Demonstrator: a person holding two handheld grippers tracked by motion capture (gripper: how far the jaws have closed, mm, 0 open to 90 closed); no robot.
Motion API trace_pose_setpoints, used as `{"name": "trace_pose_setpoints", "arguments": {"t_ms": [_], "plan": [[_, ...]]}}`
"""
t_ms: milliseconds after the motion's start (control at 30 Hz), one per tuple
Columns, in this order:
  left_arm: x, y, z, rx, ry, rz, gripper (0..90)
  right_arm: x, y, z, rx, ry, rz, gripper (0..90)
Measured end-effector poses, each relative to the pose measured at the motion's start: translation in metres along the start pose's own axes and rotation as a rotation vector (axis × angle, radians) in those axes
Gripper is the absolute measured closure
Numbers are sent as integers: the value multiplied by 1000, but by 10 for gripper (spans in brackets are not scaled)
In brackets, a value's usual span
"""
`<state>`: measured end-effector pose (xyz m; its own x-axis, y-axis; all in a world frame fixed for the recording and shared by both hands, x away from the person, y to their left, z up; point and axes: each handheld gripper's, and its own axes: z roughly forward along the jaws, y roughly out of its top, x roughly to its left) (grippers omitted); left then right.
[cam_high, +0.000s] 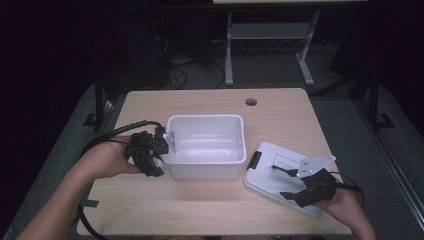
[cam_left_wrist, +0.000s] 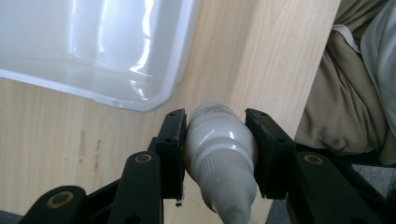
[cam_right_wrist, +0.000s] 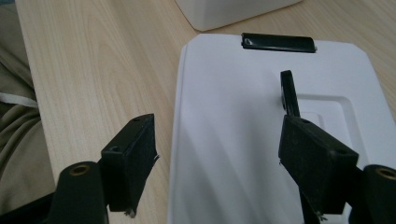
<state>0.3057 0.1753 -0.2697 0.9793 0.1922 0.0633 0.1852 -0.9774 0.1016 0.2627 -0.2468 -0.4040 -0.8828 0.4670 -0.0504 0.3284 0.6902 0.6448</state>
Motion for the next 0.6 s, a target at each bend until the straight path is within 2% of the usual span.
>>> {"name": "trace_pose_setpoints", "arguments": {"t_ms": [333, 600], "plan": [[18, 9, -13, -14, 22, -4, 597, -1, 0, 3, 8, 2, 2, 269], [29, 25, -13, -7, 34, 3, 597, -1, -1, 3, 5, 4, 8, 269]]}}
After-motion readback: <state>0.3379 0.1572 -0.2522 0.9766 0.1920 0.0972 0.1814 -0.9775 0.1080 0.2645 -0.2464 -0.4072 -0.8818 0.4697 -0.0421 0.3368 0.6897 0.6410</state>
